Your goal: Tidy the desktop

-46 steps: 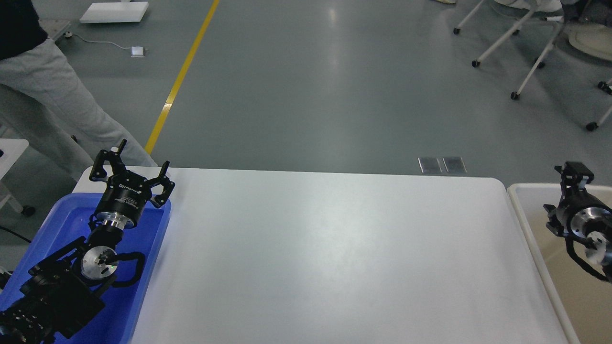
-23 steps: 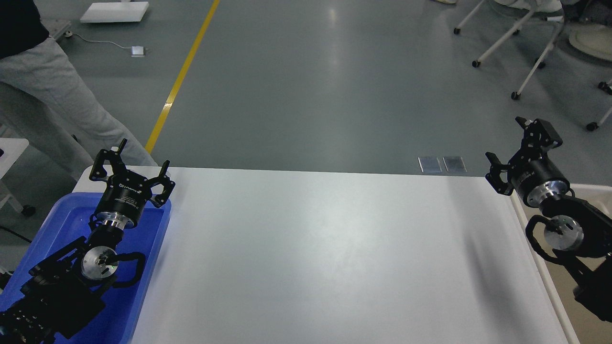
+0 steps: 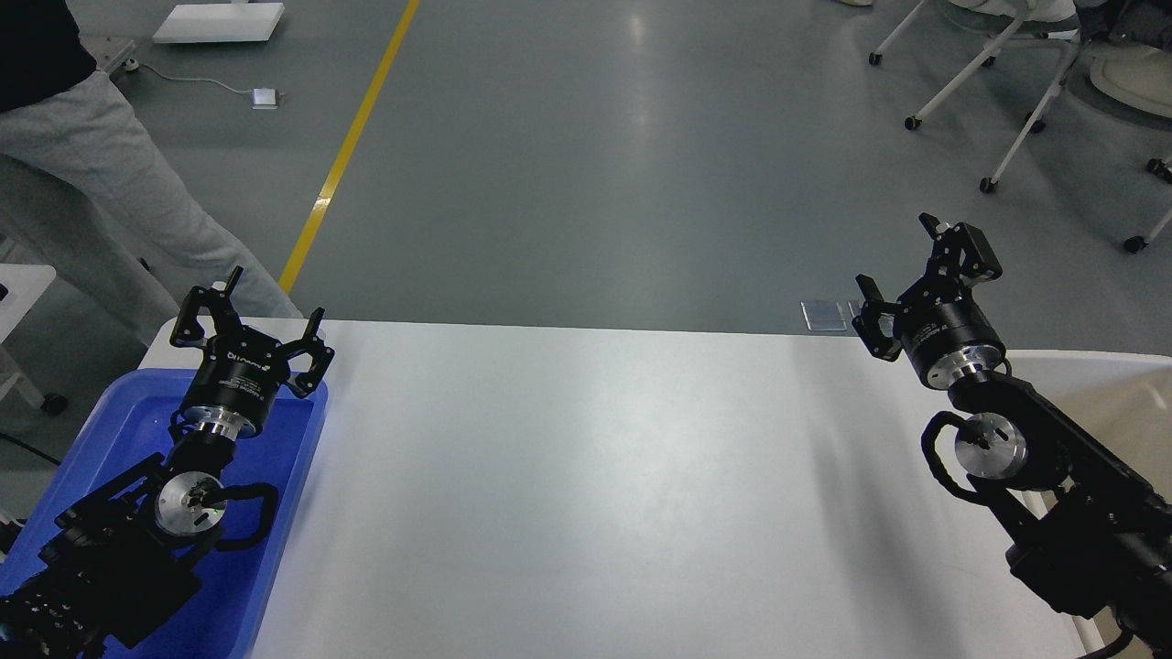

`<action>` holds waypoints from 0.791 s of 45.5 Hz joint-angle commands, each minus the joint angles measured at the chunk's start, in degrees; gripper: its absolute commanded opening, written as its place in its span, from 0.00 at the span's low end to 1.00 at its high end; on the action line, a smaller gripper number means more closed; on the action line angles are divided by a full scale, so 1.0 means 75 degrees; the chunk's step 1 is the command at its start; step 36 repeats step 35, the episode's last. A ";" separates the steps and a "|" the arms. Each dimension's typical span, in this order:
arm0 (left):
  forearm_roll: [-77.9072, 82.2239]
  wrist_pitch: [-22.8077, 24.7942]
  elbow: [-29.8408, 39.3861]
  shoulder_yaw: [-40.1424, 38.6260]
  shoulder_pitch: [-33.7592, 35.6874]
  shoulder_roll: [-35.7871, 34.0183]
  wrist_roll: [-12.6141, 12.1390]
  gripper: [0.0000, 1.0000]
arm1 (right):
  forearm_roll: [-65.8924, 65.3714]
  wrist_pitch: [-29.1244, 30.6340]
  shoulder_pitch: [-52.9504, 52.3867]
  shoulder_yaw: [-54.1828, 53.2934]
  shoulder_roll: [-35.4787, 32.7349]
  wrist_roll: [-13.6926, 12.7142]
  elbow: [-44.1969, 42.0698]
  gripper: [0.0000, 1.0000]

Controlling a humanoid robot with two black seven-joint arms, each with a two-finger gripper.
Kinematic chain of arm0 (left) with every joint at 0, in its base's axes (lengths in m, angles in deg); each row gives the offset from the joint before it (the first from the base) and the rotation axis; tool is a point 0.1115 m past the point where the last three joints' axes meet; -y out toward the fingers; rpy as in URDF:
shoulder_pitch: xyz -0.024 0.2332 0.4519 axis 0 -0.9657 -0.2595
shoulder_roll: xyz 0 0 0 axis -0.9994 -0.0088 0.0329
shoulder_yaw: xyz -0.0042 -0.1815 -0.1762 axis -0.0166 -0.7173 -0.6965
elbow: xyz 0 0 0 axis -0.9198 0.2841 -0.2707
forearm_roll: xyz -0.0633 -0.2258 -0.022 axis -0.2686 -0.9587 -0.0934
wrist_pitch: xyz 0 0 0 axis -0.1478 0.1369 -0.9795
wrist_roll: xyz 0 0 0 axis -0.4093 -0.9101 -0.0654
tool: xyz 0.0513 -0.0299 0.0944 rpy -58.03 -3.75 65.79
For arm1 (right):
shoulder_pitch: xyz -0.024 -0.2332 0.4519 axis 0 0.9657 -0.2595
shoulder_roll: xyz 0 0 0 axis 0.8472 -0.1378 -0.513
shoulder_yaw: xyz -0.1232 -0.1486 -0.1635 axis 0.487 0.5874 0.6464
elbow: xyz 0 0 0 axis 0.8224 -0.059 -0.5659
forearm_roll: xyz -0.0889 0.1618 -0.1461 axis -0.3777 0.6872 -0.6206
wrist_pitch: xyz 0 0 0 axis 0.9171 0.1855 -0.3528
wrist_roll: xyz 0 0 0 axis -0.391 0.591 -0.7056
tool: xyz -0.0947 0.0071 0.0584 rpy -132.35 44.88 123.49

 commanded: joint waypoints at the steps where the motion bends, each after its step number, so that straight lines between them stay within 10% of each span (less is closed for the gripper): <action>1: 0.0000 0.0000 0.0000 0.0000 0.0000 0.0000 0.0000 1.00 | 0.0065 -0.0036 -0.0175 0.0321 0.0232 0.0049 -0.0733 0.99; 12: 0.0000 0.0000 0.0000 0.0000 0.0000 0.0000 0.0000 1.00 | 0.0076 0.0081 -0.0140 0.0533 0.0268 0.0142 -0.0816 0.99; 19: 0.0000 0.0000 0.0000 0.0000 0.0000 0.0000 0.0000 1.00 | 0.0088 0.0363 0.0294 0.0217 0.0373 0.0916 -0.0698 0.99; 36: 0.0000 0.0000 0.0000 0.0000 0.0000 0.0000 0.0000 1.00 | 0.0088 0.0445 0.0481 -0.0112 0.0537 0.0928 -0.0733 0.99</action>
